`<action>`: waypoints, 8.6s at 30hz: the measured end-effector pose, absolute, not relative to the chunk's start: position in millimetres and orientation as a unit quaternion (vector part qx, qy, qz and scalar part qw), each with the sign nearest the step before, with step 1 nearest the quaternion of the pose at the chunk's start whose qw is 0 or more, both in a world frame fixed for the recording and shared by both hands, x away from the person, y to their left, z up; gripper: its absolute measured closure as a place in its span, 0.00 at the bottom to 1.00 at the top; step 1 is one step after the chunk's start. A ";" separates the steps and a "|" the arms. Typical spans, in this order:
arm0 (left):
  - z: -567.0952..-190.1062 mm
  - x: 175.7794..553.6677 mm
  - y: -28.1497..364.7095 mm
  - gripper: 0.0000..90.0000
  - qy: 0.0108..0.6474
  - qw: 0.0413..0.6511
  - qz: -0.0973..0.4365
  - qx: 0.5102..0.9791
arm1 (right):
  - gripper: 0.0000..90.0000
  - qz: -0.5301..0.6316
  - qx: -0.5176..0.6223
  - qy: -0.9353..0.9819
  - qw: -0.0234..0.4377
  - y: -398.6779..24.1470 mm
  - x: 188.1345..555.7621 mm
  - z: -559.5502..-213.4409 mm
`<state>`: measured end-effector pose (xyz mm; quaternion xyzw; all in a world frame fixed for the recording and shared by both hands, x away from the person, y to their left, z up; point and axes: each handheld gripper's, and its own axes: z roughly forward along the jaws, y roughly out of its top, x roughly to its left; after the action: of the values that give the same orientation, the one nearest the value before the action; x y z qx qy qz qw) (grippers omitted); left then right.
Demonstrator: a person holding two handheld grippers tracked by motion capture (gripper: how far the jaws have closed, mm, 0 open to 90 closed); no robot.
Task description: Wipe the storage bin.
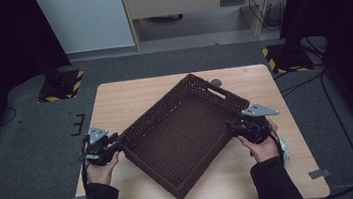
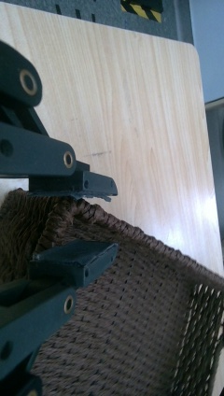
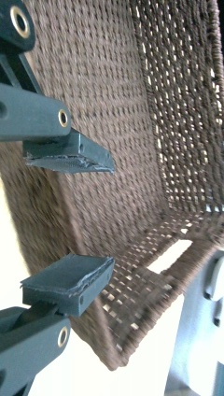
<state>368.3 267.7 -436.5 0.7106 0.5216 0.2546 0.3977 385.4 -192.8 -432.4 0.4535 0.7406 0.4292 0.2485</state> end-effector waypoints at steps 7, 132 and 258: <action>-434.9 370.3 268.2 0.73 0.522 0.397 0.258 0.710 | 0.51 0.423 0.455 0.740 0.258 -194.9 386.8 -435.5; -437.0 360.8 254.1 0.59 0.502 0.397 0.229 0.733 | 0.83 0.400 0.463 0.758 0.227 -230.6 383.5 -440.8; -447.8 376.4 265.6 0.73 0.506 0.356 0.202 0.759 | 0.93 0.429 0.503 0.710 0.244 -299.4 350.5 -460.8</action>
<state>376.4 265.6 -447.8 0.7589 0.5065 0.2019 0.3561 350.5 -299.4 -460.8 0.5027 0.7100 0.4288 0.2435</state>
